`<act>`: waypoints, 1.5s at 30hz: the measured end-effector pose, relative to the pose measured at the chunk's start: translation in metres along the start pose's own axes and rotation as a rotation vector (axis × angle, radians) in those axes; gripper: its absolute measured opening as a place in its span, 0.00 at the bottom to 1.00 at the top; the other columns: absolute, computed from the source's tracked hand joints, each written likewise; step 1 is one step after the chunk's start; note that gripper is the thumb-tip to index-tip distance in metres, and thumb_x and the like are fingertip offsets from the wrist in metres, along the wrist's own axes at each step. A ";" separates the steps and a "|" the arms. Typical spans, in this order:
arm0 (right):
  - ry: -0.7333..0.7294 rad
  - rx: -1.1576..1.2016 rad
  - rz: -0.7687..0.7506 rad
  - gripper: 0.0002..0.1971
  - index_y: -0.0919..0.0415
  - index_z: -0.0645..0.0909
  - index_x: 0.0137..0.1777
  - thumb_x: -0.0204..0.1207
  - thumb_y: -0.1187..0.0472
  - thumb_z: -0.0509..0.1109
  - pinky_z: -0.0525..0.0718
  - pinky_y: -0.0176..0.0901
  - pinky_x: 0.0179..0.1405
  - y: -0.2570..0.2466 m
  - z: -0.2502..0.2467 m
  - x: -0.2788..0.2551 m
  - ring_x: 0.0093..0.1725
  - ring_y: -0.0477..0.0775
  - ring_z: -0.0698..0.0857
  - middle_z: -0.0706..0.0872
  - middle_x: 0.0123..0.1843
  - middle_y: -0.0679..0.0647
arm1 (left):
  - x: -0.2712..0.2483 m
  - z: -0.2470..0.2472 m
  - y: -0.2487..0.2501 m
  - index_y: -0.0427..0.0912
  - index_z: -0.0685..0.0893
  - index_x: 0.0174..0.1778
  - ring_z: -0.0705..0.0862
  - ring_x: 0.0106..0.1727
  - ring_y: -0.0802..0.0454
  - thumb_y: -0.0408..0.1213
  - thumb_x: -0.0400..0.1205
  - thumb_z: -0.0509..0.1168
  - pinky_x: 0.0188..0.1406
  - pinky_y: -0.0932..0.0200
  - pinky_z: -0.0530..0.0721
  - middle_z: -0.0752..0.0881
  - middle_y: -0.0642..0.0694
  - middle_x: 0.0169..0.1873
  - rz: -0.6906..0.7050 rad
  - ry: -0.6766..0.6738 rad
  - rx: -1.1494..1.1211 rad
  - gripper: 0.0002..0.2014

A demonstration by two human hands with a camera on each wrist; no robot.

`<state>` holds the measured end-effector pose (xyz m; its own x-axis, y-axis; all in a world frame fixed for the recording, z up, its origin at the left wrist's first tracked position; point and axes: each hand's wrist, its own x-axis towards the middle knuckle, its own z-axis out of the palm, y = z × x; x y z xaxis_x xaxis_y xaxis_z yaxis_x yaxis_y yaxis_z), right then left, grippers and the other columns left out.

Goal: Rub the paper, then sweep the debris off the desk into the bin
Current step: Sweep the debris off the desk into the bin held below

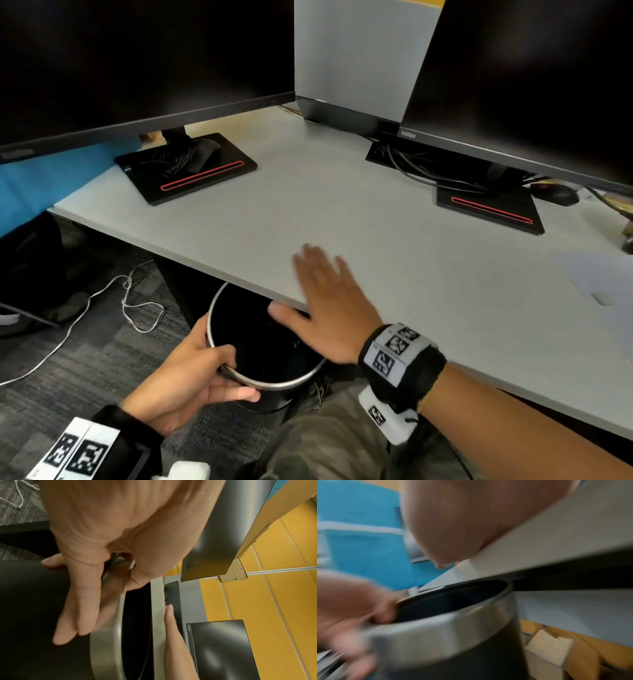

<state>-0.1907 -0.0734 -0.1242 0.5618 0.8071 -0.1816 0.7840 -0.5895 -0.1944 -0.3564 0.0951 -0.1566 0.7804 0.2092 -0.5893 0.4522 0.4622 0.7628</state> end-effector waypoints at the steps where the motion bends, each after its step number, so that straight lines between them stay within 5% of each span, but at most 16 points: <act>1: -0.027 0.010 -0.162 0.45 0.55 0.40 0.96 0.90 0.28 0.45 0.34 0.59 0.93 -0.010 0.001 -0.008 0.94 0.49 0.32 0.36 0.96 0.54 | 0.000 -0.001 0.001 0.53 0.78 0.73 0.89 0.45 0.11 0.12 0.84 0.55 0.36 0.32 0.93 0.88 0.23 0.61 0.008 -0.004 -0.007 0.32; 4: -0.038 0.103 -0.396 0.38 0.55 0.45 0.96 0.94 0.39 0.54 0.30 0.51 0.92 -0.028 -0.001 -0.024 0.93 0.42 0.35 0.41 0.97 0.50 | 0.002 -0.001 0.003 0.51 0.79 0.73 0.89 0.47 0.11 0.14 0.86 0.55 0.38 0.30 0.93 0.87 0.21 0.61 0.010 -0.013 -0.029 0.30; 7: 0.161 0.099 -0.070 0.38 0.57 0.46 0.96 0.94 0.39 0.51 0.34 0.56 0.93 -0.015 -0.008 -0.003 0.94 0.47 0.37 0.43 0.97 0.53 | 0.006 -0.002 0.002 0.52 0.78 0.74 0.89 0.44 0.09 0.13 0.83 0.55 0.36 0.31 0.92 0.88 0.20 0.59 0.001 0.015 -0.024 0.32; 10: 0.057 0.046 0.246 0.46 0.59 0.39 0.96 0.89 0.27 0.41 0.33 0.62 0.92 0.003 -0.008 0.015 0.94 0.54 0.33 0.36 0.96 0.58 | 0.006 -0.003 0.002 0.52 0.77 0.74 0.88 0.44 0.08 0.12 0.82 0.54 0.36 0.30 0.91 0.88 0.20 0.59 -0.008 0.019 -0.003 0.33; 15: -0.105 0.118 -0.389 0.40 0.53 0.46 0.96 0.92 0.32 0.50 0.31 0.50 0.92 -0.024 -0.002 -0.011 0.94 0.43 0.35 0.41 0.97 0.49 | 0.007 -0.005 0.002 0.49 0.77 0.75 0.89 0.47 0.11 0.14 0.86 0.55 0.39 0.24 0.89 0.88 0.22 0.61 0.022 0.011 -0.019 0.29; 17: -0.024 0.180 -0.409 0.38 0.55 0.49 0.96 0.94 0.37 0.55 0.31 0.46 0.92 -0.026 -0.008 -0.010 0.94 0.42 0.38 0.45 0.97 0.49 | 0.008 -0.004 0.002 0.49 0.77 0.76 0.89 0.47 0.10 0.14 0.86 0.55 0.39 0.24 0.89 0.88 0.22 0.61 0.018 0.018 -0.033 0.29; 20: 0.128 0.099 -0.034 0.43 0.60 0.44 0.96 0.92 0.35 0.54 0.35 0.58 0.93 -0.015 -0.023 0.018 0.95 0.50 0.38 0.42 0.97 0.56 | 0.009 -0.004 0.001 0.49 0.76 0.75 0.88 0.43 0.08 0.12 0.83 0.54 0.37 0.28 0.91 0.87 0.20 0.58 0.000 0.029 -0.029 0.31; 22: 0.025 0.076 0.281 0.52 0.63 0.38 0.95 0.87 0.25 0.49 0.31 0.66 0.91 -0.004 -0.033 0.042 0.95 0.56 0.36 0.37 0.96 0.60 | 0.009 -0.004 0.002 0.50 0.76 0.75 0.88 0.43 0.08 0.12 0.82 0.54 0.37 0.28 0.91 0.87 0.18 0.58 -0.007 0.032 -0.027 0.32; 24: -0.080 0.134 0.408 0.58 0.62 0.34 0.94 0.81 0.18 0.44 0.28 0.69 0.89 0.002 -0.034 0.060 0.94 0.57 0.32 0.33 0.96 0.60 | 0.010 -0.005 0.003 0.50 0.76 0.75 0.88 0.43 0.08 0.12 0.82 0.55 0.36 0.28 0.91 0.87 0.17 0.59 -0.008 0.034 -0.024 0.33; 26: -0.113 0.100 0.312 0.59 0.60 0.33 0.94 0.79 0.16 0.43 0.28 0.69 0.89 -0.004 -0.028 0.064 0.93 0.57 0.30 0.30 0.95 0.59 | 0.010 -0.004 0.002 0.50 0.77 0.74 0.88 0.43 0.08 0.12 0.82 0.55 0.36 0.28 0.91 0.87 0.15 0.58 -0.005 0.036 -0.033 0.32; 30: -0.120 -0.023 -0.249 0.53 0.59 0.37 0.95 0.86 0.23 0.51 0.35 0.61 0.93 -0.035 -0.009 0.028 0.94 0.53 0.32 0.33 0.96 0.57 | 0.007 -0.005 0.001 0.48 0.77 0.74 0.88 0.47 0.08 0.16 0.87 0.57 0.38 0.28 0.90 0.89 0.20 0.58 0.023 0.024 -0.048 0.26; 32: -0.113 -0.026 -0.397 0.49 0.61 0.40 0.95 0.89 0.29 0.55 0.33 0.54 0.93 -0.039 -0.008 0.009 0.94 0.49 0.35 0.37 0.96 0.56 | 0.006 -0.006 0.001 0.49 0.77 0.76 0.88 0.48 0.09 0.16 0.88 0.57 0.37 0.26 0.90 0.89 0.22 0.60 0.028 0.025 -0.067 0.26; 35: 0.071 -0.027 -0.238 0.45 0.60 0.42 0.96 0.91 0.34 0.56 0.34 0.54 0.93 -0.022 -0.015 0.013 0.95 0.49 0.37 0.40 0.97 0.55 | 0.005 -0.007 0.002 0.50 0.77 0.76 0.88 0.45 0.08 0.13 0.85 0.54 0.31 0.33 0.93 0.88 0.20 0.60 0.014 0.032 -0.070 0.31; 38: 0.042 0.008 0.078 0.48 0.60 0.38 0.95 0.89 0.27 0.48 0.33 0.58 0.92 -0.010 -0.013 0.027 0.94 0.52 0.33 0.35 0.96 0.58 | 0.004 -0.004 0.002 0.52 0.76 0.75 0.88 0.45 0.08 0.12 0.84 0.54 0.32 0.35 0.94 0.88 0.19 0.59 -0.001 0.035 -0.057 0.33; 43: -0.083 0.040 -0.403 0.41 0.57 0.51 0.96 0.92 0.32 0.53 0.35 0.54 0.93 -0.039 -0.002 -0.011 0.95 0.48 0.38 0.44 0.97 0.54 | 0.004 -0.006 0.003 0.55 0.78 0.75 0.89 0.50 0.11 0.14 0.86 0.55 0.38 0.26 0.92 0.89 0.24 0.62 0.021 0.002 -0.060 0.32; 45: -0.019 0.025 -0.393 0.39 0.56 0.54 0.95 0.93 0.35 0.54 0.34 0.52 0.93 -0.035 -0.010 -0.024 0.95 0.47 0.40 0.46 0.97 0.53 | 0.004 -0.008 0.002 0.53 0.78 0.75 0.89 0.49 0.10 0.13 0.84 0.54 0.39 0.22 0.89 0.87 0.23 0.63 0.025 0.007 -0.061 0.33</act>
<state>-0.2292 -0.0716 -0.1032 0.2150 0.9709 -0.1059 0.9315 -0.2364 -0.2764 -0.3554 0.1034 -0.1596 0.7878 0.2277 -0.5723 0.4053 0.5080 0.7600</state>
